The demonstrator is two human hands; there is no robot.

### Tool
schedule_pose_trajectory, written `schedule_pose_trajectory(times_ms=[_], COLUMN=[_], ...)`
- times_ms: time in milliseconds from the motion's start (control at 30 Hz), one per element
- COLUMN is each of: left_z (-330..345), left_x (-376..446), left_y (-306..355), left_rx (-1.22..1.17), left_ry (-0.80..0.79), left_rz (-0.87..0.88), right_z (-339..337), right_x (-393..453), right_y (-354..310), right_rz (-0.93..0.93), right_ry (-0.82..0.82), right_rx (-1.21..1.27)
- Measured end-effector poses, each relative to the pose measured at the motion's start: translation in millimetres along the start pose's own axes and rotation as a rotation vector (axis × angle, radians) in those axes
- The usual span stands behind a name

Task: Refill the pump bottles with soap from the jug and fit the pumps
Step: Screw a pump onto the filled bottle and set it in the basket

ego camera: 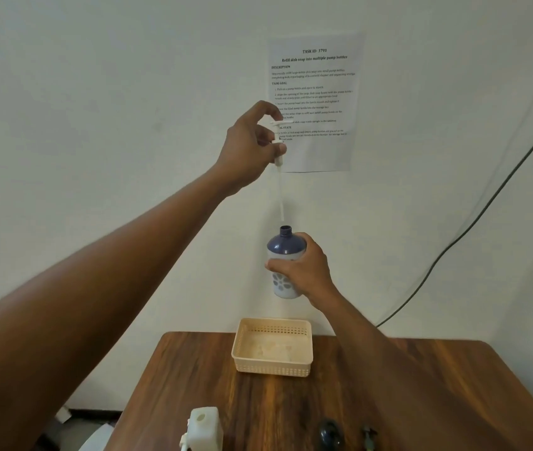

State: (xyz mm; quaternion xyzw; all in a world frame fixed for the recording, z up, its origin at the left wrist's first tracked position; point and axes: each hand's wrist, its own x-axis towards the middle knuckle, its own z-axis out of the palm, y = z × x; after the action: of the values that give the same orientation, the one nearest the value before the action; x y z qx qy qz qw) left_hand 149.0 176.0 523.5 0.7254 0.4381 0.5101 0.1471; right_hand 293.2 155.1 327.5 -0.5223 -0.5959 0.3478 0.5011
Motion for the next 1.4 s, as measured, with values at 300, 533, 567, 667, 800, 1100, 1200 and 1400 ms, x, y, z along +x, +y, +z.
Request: schedule_pose_trajectory(times_ms=[300, 533, 567, 667, 800, 1100, 1200, 1400], left_z=[17.5, 37.8, 40.0, 44.7, 49.8, 54.8, 53.3, 59.4], left_x=[-10.4, -32.6, -36.6, -46.3, -54.4, -57.7, -55.0, -61.2], left_y=[-4.3, -17.5, -19.7, -25.2, -30.0, -37.9, -39.2, -41.9], left_rx=[-0.02, -0.034, -0.037, -0.073, -0.081, -0.087, -0.089, -0.06], left_ry=[-0.032, -0.077, -0.077, -0.064, -0.075, -0.036, -0.048, -0.077], left_rz=[-0.029, -0.024, -0.033, -0.044, -0.051, -0.073, -0.084, -0.083], right_z=[-8.7, -14.9, -15.8, -16.1, -15.8, -16.2, -16.3, -19.5], right_x=[3.6, 6.4, 6.6, 7.1, 6.6, 6.0, 5.6, 6.4], right_y=[-6.3, -17.2, -18.6, -18.3, -15.0, -16.5, -16.7, -22.7], right_rz=[-0.011, -0.032, -0.034, -0.031, -0.012, -0.006, -0.013, -0.025], right_ry=[-0.002, 0.007, 0.015, 0.033, 0.044, 0.054, 0.056, 0.085], right_rx=[-0.009, 0.022, 0.029, 0.024, -0.023, -0.077, -0.074, -0.067])
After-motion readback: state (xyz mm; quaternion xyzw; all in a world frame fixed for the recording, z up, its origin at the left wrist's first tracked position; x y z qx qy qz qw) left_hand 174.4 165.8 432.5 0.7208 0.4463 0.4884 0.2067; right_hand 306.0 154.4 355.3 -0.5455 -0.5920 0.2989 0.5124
